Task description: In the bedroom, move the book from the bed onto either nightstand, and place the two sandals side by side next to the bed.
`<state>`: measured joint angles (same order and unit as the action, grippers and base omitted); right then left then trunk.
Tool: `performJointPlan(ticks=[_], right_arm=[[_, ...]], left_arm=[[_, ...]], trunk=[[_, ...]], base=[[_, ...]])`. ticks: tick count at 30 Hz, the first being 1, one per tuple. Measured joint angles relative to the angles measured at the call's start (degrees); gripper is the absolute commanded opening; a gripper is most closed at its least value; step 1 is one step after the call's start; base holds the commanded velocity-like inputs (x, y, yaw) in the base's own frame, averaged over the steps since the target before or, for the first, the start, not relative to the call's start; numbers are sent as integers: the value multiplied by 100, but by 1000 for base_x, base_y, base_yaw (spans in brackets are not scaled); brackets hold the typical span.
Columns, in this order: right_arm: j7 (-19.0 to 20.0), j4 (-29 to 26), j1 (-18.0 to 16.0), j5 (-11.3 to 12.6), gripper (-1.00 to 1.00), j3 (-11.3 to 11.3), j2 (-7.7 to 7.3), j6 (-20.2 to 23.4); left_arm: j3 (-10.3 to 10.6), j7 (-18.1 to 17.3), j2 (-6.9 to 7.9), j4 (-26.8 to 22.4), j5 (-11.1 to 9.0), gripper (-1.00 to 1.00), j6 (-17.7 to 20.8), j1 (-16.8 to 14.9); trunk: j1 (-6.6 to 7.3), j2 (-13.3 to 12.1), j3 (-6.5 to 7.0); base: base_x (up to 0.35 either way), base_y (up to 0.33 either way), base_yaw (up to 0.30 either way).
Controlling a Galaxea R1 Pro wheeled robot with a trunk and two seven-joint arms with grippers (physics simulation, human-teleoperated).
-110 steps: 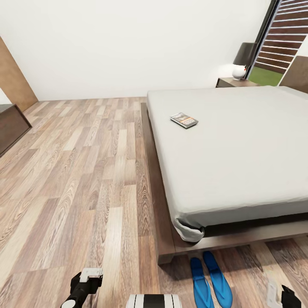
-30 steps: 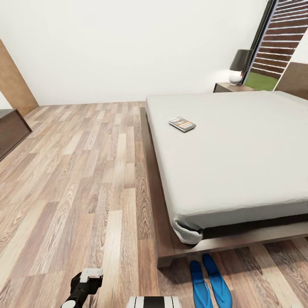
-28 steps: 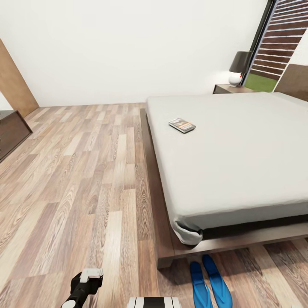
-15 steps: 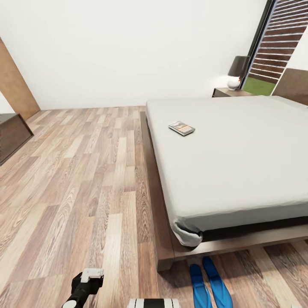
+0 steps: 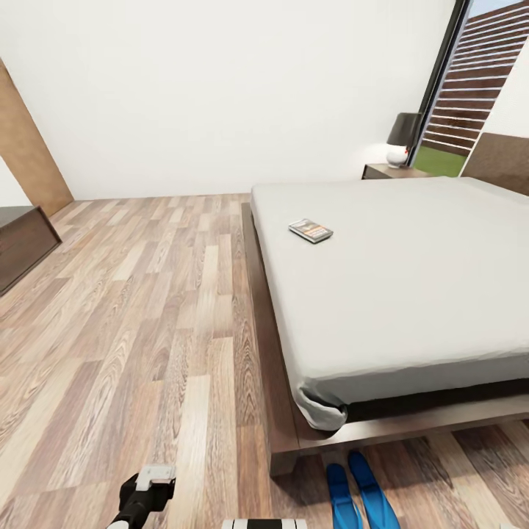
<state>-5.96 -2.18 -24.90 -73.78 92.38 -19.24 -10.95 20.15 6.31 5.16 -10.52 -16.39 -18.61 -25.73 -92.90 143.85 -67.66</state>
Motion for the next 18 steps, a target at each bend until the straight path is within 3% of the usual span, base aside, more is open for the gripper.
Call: performJointPlan(ticks=[18], right_arm=[[2, 7, 4, -2, 100, -2, 11, 0]], left_arm=[[-4, -9, 28, 77, -20, 100, -4, 180]], trunk=[[0, 0, 0]], base=[[0, 0, 0]])
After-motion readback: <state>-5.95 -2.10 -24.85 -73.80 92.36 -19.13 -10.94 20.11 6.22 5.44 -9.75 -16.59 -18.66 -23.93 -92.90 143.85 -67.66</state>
